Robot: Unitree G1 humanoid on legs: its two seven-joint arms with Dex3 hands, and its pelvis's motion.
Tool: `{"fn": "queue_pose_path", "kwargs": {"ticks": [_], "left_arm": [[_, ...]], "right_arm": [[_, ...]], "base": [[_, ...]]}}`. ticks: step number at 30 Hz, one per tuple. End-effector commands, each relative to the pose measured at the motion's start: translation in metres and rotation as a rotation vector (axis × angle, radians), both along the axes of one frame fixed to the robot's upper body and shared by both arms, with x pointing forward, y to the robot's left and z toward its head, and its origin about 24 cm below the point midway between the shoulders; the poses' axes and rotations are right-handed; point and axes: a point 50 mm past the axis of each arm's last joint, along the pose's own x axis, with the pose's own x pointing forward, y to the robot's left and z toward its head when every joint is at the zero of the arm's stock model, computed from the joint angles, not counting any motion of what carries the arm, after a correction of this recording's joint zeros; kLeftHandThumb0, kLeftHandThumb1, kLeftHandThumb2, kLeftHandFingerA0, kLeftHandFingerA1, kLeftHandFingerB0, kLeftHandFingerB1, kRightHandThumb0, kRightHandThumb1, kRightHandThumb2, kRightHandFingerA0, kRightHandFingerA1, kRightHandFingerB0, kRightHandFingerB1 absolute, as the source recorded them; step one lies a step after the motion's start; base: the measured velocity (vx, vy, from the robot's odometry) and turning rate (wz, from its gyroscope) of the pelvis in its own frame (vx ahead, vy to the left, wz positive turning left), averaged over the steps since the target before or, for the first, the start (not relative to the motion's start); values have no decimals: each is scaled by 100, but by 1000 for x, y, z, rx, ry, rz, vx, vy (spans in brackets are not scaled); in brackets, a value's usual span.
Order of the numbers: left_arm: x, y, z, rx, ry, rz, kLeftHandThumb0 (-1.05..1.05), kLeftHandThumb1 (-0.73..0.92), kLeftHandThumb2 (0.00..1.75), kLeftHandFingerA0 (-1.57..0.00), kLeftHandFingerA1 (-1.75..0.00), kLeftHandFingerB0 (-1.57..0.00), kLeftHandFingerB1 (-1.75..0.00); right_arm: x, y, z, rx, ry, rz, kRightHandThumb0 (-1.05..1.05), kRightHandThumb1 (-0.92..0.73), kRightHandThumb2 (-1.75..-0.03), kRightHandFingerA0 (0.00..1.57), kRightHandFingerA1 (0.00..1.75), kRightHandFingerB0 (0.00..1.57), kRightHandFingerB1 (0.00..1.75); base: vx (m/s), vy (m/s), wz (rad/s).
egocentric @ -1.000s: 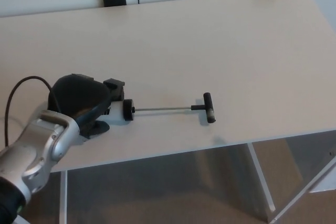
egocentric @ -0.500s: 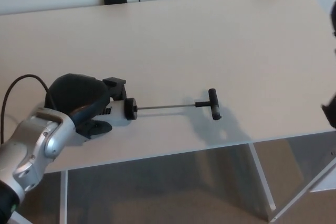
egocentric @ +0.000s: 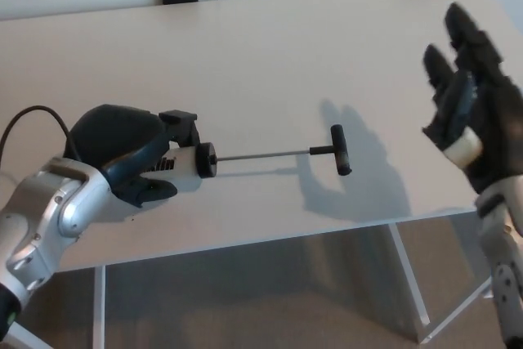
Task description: The robot walks towards a desk on which an air pump is kept in the middle. It lifts it up and holds it with its left hand and uses its right hand to compress it by pushing its handle inwards.
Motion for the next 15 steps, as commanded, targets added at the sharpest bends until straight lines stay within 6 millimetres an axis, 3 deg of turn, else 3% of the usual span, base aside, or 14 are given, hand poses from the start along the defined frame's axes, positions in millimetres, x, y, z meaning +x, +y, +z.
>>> {"fn": "queue_pose_path", "kwargs": {"ticks": [1,6,7,12,14,15], "left_arm": [[-2,1,13,-63,29,-39,-24,84,62,-70,-170,-65,-102],[0,1,15,-64,32,-43,-24,83,63,-72,-168,-68,-93],[0,1,15,-61,32,-40,-24,82,63,-71,-168,-65,-104],[2,1,15,-58,36,-31,-24,85,63,-70,-171,-62,-109],[1,1,13,-64,46,-27,-25,85,63,-71,-170,-64,-105],[1,0,13,-63,47,-28,-23,84,63,-71,-169,-67,-93]], "right_arm": [[12,10,-38,87,278,-23,-103,-92,-123,0,8,0,1],[13,16,-42,94,299,-23,-104,-91,-123,0,5,0,0],[13,17,-43,90,302,-18,-105,-91,-124,0,5,0,0],[12,22,-46,80,305,1,-105,-92,-124,0,6,0,0],[11,28,-49,77,315,16,-105,-92,-124,0,7,0,0],[11,30,-49,83,317,21,-105,-92,-124,0,7,0,0]], "base": [[0,0,0],[0,0,0],[0,0,0],[0,0,0],[0,0,0],[0,0,0]]}}
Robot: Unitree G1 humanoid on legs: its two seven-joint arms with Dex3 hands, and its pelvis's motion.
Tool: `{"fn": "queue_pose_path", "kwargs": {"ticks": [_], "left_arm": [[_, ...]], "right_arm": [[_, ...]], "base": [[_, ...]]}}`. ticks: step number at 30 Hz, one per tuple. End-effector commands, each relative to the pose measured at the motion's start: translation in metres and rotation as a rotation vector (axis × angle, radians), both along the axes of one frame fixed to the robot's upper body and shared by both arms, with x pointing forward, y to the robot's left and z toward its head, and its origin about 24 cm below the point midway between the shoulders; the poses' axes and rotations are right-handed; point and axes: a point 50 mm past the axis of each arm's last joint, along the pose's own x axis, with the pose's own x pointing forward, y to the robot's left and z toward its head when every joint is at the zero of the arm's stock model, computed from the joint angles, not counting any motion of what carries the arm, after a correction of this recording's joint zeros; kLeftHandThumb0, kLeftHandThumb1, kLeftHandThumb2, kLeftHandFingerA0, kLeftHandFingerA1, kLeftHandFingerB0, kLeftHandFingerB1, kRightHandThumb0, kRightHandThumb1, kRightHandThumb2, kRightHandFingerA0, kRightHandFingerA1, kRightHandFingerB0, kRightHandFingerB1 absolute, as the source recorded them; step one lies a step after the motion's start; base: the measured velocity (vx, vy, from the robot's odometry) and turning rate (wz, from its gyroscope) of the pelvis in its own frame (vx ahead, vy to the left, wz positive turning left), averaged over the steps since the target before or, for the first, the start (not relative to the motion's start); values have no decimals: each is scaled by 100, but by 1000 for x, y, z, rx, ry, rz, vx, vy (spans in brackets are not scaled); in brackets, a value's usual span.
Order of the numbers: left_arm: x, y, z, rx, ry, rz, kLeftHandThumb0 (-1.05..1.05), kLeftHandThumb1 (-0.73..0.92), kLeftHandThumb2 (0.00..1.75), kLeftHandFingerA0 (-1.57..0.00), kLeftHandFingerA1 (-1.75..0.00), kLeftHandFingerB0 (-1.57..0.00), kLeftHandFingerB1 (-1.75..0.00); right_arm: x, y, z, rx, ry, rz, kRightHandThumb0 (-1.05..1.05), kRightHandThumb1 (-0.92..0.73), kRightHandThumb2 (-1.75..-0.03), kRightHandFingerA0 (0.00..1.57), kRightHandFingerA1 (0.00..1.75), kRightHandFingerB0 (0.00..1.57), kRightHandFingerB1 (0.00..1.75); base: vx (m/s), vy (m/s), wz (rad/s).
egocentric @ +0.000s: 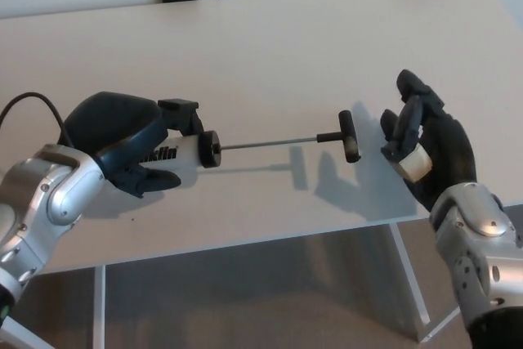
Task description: The robot walks towards a desk on which an air pump is kept in the middle. It lifts it up and holds it with its left hand and uses its right hand to compress it by pushing its handle inwards.
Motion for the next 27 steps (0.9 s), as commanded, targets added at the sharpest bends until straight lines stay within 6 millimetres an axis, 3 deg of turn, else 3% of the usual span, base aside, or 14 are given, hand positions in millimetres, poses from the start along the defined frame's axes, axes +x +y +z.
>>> {"fn": "queue_pose_path", "kwargs": {"ticks": [1,4,5,6,8,9,20,21,22,24,25,27], "left_arm": [[0,-1,0,-13,25,-8,-23,84,63,-71,-169,-67,-93],[-1,-2,0,-24,29,-12,-26,83,64,-72,-166,-66,-92],[-1,-2,1,-22,30,-12,-26,84,65,-72,-167,-68,-75],[-1,-2,1,-20,31,-12,-26,84,65,-72,-167,-68,-75],[0,-1,2,5,21,-12,-26,84,66,-74,-166,-69,-83],[0,-1,2,17,19,-13,-24,83,64,-72,-166,-65,-97],[-1,-1,1,34,15,-25,-26,78,63,-74,-168,-69,-88],[-1,-3,1,37,20,-29,-22,80,61,-74,-169,-64,-109],[0,-4,1,36,24,-36,-26,83,64,-74,-170,-68,-92],[0,-5,1,36,25,-39,-26,83,64,-74,-170,-68,-92],[0,-7,2,30,27,-45,-27,82,64,-74,-169,-70,-83],[0,-10,3,17,26,-52,-25,78,61,-74,-171,-70,-91]], "right_arm": [[0,8,-4,13,32,16,-105,-92,-124,0,7,0,0],[0,11,-3,27,24,20,-104,-92,-124,0,6,0,0],[1,12,-2,34,19,20,-104,-90,-123,0,6,0,0],[1,13,-1,39,16,20,-104,-90,-123,0,6,0,0],[2,15,2,34,-3,20,-103,-90,-124,0,6,0,0],[2,14,4,35,-9,21,-101,-92,-125,0,6,0,0],[8,10,13,55,-28,22,-102,-92,-126,0,6,0,0],[8,10,14,53,-28,22,-101,-92,-125,0,7,0,0],[9,11,15,51,-31,24,-101,-92,-125,0,7,0,1],[10,12,15,49,-32,26,-101,-92,-125,0,7,0,1],[11,13,15,48,-31,30,-103,-90,-124,0,6,0,0],[12,15,15,50,-29,37,-100,-87,-121,0,8,0,2]], "base": [[0,0,0],[0,0,0],[0,0,0],[0,0,0],[0,0,0],[0,0,0],[0,0,0],[0,0,0],[0,0,0],[0,0,0],[0,0,0],[0,0,0]]}}
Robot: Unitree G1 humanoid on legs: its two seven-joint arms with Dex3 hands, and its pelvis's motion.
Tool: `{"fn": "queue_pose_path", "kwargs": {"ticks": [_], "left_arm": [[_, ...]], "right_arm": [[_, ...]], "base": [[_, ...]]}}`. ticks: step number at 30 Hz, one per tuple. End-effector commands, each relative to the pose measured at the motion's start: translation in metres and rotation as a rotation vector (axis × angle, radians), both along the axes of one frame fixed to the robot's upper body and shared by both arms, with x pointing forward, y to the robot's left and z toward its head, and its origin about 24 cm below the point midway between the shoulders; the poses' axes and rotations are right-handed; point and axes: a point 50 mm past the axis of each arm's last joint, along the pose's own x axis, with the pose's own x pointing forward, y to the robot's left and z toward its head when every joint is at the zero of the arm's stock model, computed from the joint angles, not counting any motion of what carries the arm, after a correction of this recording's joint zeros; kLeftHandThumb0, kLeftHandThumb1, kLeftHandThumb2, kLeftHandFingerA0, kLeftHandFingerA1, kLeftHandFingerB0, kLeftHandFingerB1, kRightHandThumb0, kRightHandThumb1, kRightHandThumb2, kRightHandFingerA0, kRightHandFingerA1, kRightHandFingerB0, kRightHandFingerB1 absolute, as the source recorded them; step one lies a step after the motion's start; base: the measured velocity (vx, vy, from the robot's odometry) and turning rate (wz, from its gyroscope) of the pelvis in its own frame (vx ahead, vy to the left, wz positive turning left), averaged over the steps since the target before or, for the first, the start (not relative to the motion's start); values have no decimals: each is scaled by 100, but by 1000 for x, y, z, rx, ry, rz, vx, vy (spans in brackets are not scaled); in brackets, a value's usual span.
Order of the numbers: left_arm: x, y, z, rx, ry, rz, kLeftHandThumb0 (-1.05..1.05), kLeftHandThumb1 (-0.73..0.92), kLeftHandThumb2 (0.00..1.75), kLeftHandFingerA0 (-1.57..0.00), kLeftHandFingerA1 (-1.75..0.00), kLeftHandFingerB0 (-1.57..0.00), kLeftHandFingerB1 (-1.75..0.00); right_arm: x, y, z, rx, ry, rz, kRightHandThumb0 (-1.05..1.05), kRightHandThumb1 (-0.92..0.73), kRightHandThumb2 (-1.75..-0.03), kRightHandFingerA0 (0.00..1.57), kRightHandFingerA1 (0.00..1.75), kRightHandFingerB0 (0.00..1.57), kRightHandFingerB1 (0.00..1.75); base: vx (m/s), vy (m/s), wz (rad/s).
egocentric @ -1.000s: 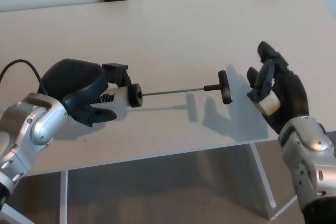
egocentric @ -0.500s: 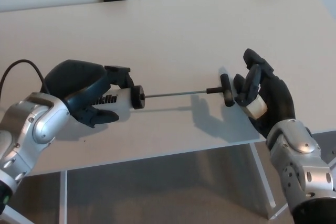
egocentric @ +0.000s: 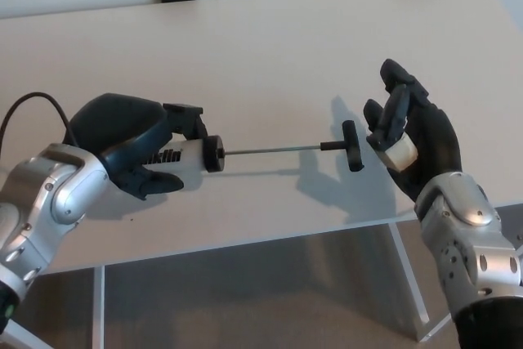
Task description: The robot walks towards a desk on which an air pump is kept in the middle. It lifts it up and holds it with its left hand and uses its right hand to compress it by pushing its handle inwards.
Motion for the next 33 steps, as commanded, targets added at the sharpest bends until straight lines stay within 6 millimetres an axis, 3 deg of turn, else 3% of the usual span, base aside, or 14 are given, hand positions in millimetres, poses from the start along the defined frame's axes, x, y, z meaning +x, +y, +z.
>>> {"fn": "queue_pose_path", "kwargs": {"ticks": [1,6,7,14,18,19,21,22,24,25,26,31,32,33], "left_arm": [[-1,-7,3,-1,5,-41,-25,78,61,-74,-171,-70,-91],[-1,-30,13,-18,4,-98,-31,85,66,-73,-168,-65,-97],[-1,-38,17,-21,-4,-116,-32,84,69,-76,-157,-70,-75],[3,-64,30,-47,-30,-140,-32,87,70,-79,-164,-63,-45],[3,-81,36,-98,-75,-148,-29,80,66,-75,-162,-73,-71],[3,-90,39,-107,-82,-146,-33,79,64,-73,-167,-73,-64],[2,-100,43,-117,-91,-144,-33,79,64,-73,-167,-73,-64],[1,-106,45,-128,-100,-153,-29,80,63,-77,-172,-74,-76],[0,-111,46,-139,-107,-164,-29,80,63,-77,-172,-74,-76],[-1,-116,47,-153,-104,-176,-22,77,61,-73,-174,-56,-137],[-1,-125,48,-153,-117,-192,-18,74,64,-87,-172,-59,-139],[-3,-144,51,-161,-147,-210,-20,75,62,-85,-173,-60,-121],[-4,-148,52,-155,-151,-205,-32,58,95,-107,-132,-70,-103],[-6,-157,53,-158,-143,-196,-18,77,67,-78,-167,-62,-121]], "right_arm": [[4,1,3,7,4,12,-100,-87,-121,0,8,0,2],[8,7,4,1,6,38,-100,-90,-123,0,9,0,2],[9,10,4,6,9,43,-96,-87,-123,0,12,0,6],[9,20,5,38,14,46,-97,-87,-123,0,11,0,6],[6,19,-4,131,71,61,-95,-87,-124,0,19,0,8],[5,20,-5,170,78,52,-93,-91,-79,37,53,25,41],[4,22,-6,213,85,41,-93,-91,-79,37,53,25,41],[4,22,-6,233,82,34,-97,-86,-122,8,34,6,6],[3,23,-6,248,76,28,-97,-86,-122,8,34,6,6],[3,23,-5,130,49,31,-81,-92,-132,0,19,0,13],[5,26,-2,143,33,14,-87,-92,-132,0,12,0,9],[5,28,1,84,-22,-29,-82,-92,-119,3,25,0,8],[5,28,0,143,-8,-49,-69,-92,-132,0,25,0,20],[11,26,-1,384,71,-138,-72,-88,-126,3,30,3,27]], "base": [[0,0,0],[0,0,0],[0,0,0],[0,0,0],[0,0,0],[0,0,0],[0,0,0],[0,0,0],[0,0,0],[0,0,0],[0,0,0],[0,0,0],[0,0,0],[0,0,0]]}}
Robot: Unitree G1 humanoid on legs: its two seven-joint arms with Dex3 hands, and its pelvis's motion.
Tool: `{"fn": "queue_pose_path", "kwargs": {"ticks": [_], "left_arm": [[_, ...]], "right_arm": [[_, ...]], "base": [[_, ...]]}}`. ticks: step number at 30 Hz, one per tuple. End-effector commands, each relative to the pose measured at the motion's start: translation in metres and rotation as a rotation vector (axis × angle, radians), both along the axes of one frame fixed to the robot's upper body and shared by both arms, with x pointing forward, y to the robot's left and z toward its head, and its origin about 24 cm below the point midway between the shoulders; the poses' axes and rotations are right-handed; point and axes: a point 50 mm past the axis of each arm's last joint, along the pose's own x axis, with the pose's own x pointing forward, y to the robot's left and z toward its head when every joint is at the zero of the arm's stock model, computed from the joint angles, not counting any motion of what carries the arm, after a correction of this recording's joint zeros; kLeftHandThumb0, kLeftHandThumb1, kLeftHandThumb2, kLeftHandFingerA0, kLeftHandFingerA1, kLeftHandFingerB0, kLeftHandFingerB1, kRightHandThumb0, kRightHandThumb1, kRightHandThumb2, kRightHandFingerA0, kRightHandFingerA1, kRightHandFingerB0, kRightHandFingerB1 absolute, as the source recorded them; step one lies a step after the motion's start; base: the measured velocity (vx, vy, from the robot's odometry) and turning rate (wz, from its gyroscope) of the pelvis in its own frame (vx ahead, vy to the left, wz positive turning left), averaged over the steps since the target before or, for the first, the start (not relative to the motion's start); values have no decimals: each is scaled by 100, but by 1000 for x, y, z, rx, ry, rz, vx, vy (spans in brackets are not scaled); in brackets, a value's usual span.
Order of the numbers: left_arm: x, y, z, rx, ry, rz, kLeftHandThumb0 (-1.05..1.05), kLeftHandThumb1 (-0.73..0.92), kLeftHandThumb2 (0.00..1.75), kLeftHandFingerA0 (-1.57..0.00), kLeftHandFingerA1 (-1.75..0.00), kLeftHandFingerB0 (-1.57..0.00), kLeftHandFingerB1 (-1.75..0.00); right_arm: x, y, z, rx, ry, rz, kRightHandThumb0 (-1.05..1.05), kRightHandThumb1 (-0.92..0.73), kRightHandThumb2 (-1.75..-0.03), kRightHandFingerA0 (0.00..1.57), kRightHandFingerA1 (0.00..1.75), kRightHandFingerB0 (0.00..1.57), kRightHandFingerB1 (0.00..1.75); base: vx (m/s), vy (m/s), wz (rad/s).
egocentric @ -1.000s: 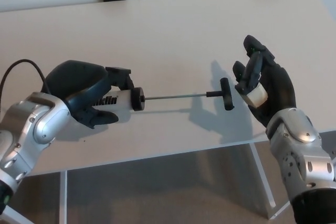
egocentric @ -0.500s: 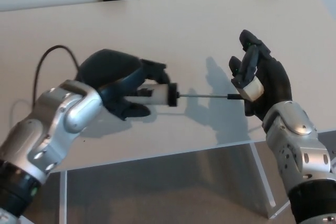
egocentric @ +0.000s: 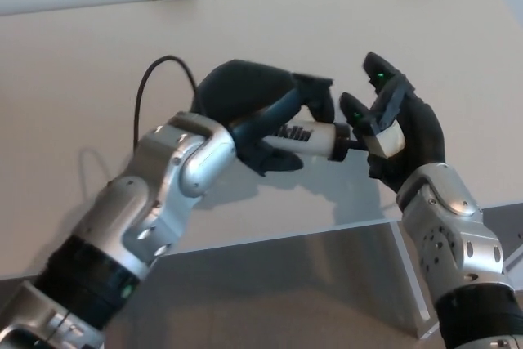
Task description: The robot walks towards a desk on which an air pump is kept in the middle. It lifts it up and holds it with its left hand and uses its right hand to compress it by pushing its handle inwards.
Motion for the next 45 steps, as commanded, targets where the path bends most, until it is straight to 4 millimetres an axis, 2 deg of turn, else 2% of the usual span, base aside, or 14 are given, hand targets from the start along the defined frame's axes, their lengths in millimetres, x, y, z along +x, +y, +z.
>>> {"fn": "queue_pose_path", "kwargs": {"ticks": [1,5,6,12,14,15,17,21,22,26,27,31,37,45], "left_arm": [[-8,-42,14,-46,-48,-26,-18,77,67,-78,-167,-62,-121],[-12,-50,15,-59,-41,-61,-19,77,66,-83,-167,-61,-127],[-14,-52,14,-56,-43,-71,-23,77,62,-86,-151,-70,-94],[-15,-48,12,-31,-57,-73,-21,73,64,-85,-154,-70,-96],[-10,-38,14,-34,-64,-40,-24,75,61,-78,-173,-69,-86],[-7,-30,15,-30,-67,-16,-26,80,64,-79,-168,-71,-57],[-1,-17,17,-23,-71,17,-26,77,64,-81,-165,-72,-55],[5,0,19,-19,-90,49,-32,60,70,-96,-154,-72,-66],[9,13,18,-2,-95,76,-21,76,65,-76,-162,-68,-102],[16,38,16,42,-93,129,-27,60,91,-102,-133,-70,-101],[17,44,14,47,-90,140,-19,81,63,-75,-168,-59,-127],[21,66,8,55,-80,185,-20,80,63,-76,-167,-73,-88],[21,80,1,59,-64,204,-16,82,60,-71,-171,-61,-118],[15,77,-18,91,-44,201,-14,80,59,-70,-175,-56,-120]], "right_arm": [[9,9,0,376,99,-160,-72,-88,-126,3,30,3,27],[11,8,0,573,117,-185,-93,-81,-124,8,16,11,14],[9,8,0,531,99,-170,-89,-68,-115,0,20,6,18],[8,5,1,399,77,-147,-92,-85,-125,4,13,5,11],[2,-10,1,54,-16,-104,-81,-92,-121,0,9,0,2],[0,-17,0,122,-4,-118,-87,-76,-113,12,48,7,27],[-3,-26,-1,303,18,-146,-92,-79,-118,9,27,8,15],[-4,-37,5,201,-38,-129,-93,-86,-125,0,9,0,7],[-6,-46,9,164,-68,-119,-98,-86,-125,0,6,0,4],[-11,-66,18,102,-121,-92,-101,-90,-127,0,3,0,2],[-13,-71,21,88,-133,-92,-99,-89,-126,0,5,0,3],[-24,-96,32,24,-180,-94,-97,-90,-126,0,5,0,3],[-39,-118,43,-43,-210,-113,-97,-86,-122,0,6,0,4],[-57,-129,54,-104,-257,-100,-85,-78,-119,0,17,0,14]], "base": [[0,0,0],[0,0,0],[0,0,0],[0,0,0],[0,0,0],[0,0,0],[0,0,0],[0,0,0],[0,0,0],[0,0,0],[0,0,0],[0,0,0],[0,0,0],[0,0,0]]}}
